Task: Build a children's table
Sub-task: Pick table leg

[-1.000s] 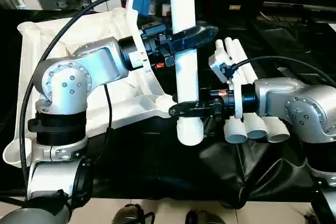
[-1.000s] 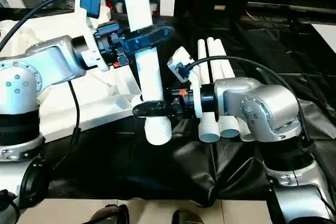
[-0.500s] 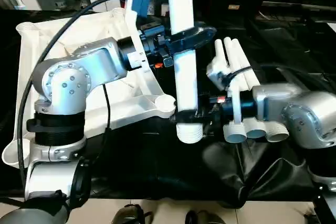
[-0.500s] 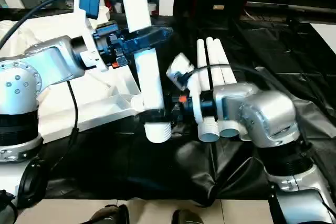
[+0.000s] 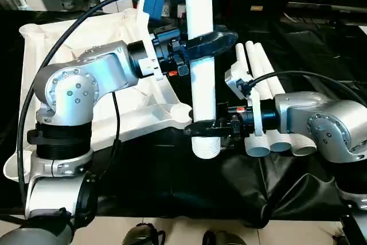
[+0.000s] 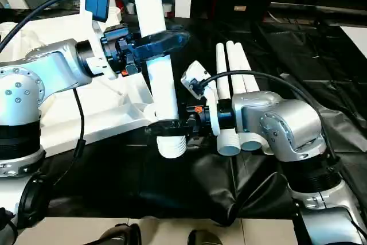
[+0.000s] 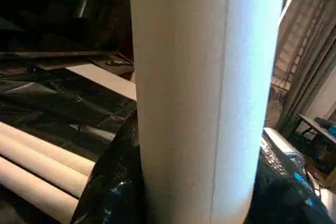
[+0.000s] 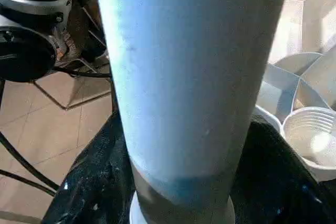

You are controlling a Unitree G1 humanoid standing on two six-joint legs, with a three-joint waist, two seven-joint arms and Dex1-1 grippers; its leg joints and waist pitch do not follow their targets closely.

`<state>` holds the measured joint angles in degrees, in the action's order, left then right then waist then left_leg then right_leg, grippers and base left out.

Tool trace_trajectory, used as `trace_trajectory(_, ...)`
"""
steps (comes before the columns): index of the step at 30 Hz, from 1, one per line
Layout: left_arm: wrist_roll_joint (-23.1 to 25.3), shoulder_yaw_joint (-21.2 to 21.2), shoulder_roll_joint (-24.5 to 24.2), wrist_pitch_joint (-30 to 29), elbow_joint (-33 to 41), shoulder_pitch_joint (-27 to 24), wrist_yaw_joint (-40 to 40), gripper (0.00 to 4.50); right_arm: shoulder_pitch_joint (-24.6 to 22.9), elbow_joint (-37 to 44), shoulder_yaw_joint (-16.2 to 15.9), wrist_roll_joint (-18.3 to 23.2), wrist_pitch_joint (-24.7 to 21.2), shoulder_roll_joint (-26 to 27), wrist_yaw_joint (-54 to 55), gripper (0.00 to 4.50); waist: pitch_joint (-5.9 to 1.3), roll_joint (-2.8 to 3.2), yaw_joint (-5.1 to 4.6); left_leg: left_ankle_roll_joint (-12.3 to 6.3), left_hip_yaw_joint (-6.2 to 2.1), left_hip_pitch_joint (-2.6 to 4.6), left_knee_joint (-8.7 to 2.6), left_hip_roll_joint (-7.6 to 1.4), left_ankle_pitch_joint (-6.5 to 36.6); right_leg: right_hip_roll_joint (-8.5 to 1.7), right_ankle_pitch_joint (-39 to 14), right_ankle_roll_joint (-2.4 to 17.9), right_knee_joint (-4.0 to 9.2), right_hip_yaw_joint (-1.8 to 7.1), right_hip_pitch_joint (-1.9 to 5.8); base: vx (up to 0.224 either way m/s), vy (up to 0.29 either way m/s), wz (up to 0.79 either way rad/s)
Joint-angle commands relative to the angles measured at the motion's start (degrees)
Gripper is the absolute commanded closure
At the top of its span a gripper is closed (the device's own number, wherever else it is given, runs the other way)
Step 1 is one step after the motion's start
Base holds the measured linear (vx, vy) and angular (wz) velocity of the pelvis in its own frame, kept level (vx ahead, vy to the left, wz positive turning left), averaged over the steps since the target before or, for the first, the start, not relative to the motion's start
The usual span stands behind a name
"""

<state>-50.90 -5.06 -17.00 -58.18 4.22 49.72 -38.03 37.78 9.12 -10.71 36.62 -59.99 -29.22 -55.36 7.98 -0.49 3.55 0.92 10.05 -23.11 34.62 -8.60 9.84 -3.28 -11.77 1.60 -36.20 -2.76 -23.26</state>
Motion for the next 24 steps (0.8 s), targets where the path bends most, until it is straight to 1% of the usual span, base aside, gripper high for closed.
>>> trace_trajectory(1,0.2,0.6,-0.2,0.6,1.6,0.0,-0.6,2.75,0.0,1.3,0.8,1.2,-0.2,0.0,-0.1,1.83,-5.25,-0.3,0.26,-4.33,-1.43,1.47,-3.06,-4.05,0.2,-5.19,1.9,16.1,3.15,3.16,3.78,0.0,0.0,0.0)
trace_trajectory(5,0.2,0.6,-0.2,0.7,1.4,0.1,-0.7,2.75,0.0,1.2,0.7,1.4,-0.3,0.0,-0.2,1.83,-5.24,-0.32,0.26,-4.4,-1.43,1.41,-3.05,-4.01,0.1,-5.23,1.8,16.1,3.19,3.16,3.83,0.0,0.0,0.0)
trace_trajectory(7,0.2,0.6,-0.2,0.8,1.4,0.1,-0.7,2.75,0.0,1.3,0.7,1.6,-0.4,0.1,-0.3,2.13,-5.26,-0.26,0.28,-4.47,-1.45,1.42,-3.05,-4.03,0.1,-5.19,2.0,16.1,3.15,3.14,3.83,0.0,0.0,0.0)
trace_trajectory(10,0.5,0.5,-0.2,1.2,1.0,0.2,-0.5,2.75,-0.1,1.5,0.6,1.7,-0.6,0.1,-0.4,2.23,-5.27,-0.26,0.25,-4.41,-1.42,1.42,-3.04,-4.01,0.1,-5.16,2.0,16.2,3.16,3.14,3.8,0.0,0.0,0.0)
trace_trajectory(13,0.5,0.4,-0.2,1.4,0.9,0.3,-0.6,2.75,-0.2,1.6,0.6,1.7,-0.6,0.1,-0.3,2.53,-5.32,-0.22,0.27,-4.29,-1.45,1.45,-3.03,-4.05,0.0,-5.19,2.1,16.2,3.11,3.14,3.82,0.0,0.0,0.0)
trace_trajectory(18,0.6,0.4,-0.2,1.6,0.8,0.3,-0.8,2.75,-0.4,1.7,0.4,1.8,-0.5,-0.1,-0.1,2.6,-5.37,-0.26,0.27,-4.37,-1.43,1.43,-3.0,-4.01,-0.1,-5.2,2.4,16.2,3.08,3.14,3.85,0.0,0.0,0.0)
trace_trajectory(20,0.7,0.5,-0.3,1.8,0.9,0.3,-0.9,2.75,-0.4,1.8,0.4,2.0,-0.5,-0.1,0.1,2.6,-5.41,-0.12,0.32,-4.37,-1.46,1.42,-2.98,-4.01,-0.2,-5.19,2.6,16.3,3.05,3.13,3.87,0.0,0.0,0.0)
trace_trajectory(21,1.7,1.0,-0.6,3.2,1.3,0.1,-1.4,2.75,-0.5,2.0,0.5,2.0,-0.5,0.0,0.3,2.6,-5.38,-0.08,0.33,-4.35,-1.48,1.45,-3.02,-4.04,0.1,-5.2,2.2,16.2,3.16,3.12,3.84,0.0,0.0,0.0)
trace_trajectory(22,0.8,0.6,-0.4,2.8,1.6,0.0,-1.5,2.4,-0.6,2.0,0.7,2.1,-0.4,0.1,0.4,2.6,-5.43,0.0,0.35,-4.29,-1.51,1.47,-3.0,-4.07,0.0,-5.18,2.4,16.2,3.08,3.11,3.86,0.0,0.0,0.0)
trace_trajectory(24,-2.1,-1.4,1.5,1.8,1.8,-0.1,-0.4,2.05,-1.1,2.2,1.6,2.3,0.0,0.8,1.3,2.61,-5.44,0.0,0.31,-4.1,-1.47,1.44,-2.98,-4.04,0.1,-5.18,3.0,16.5,3.01,3.12,3.88,0.0,0.0,0.0)
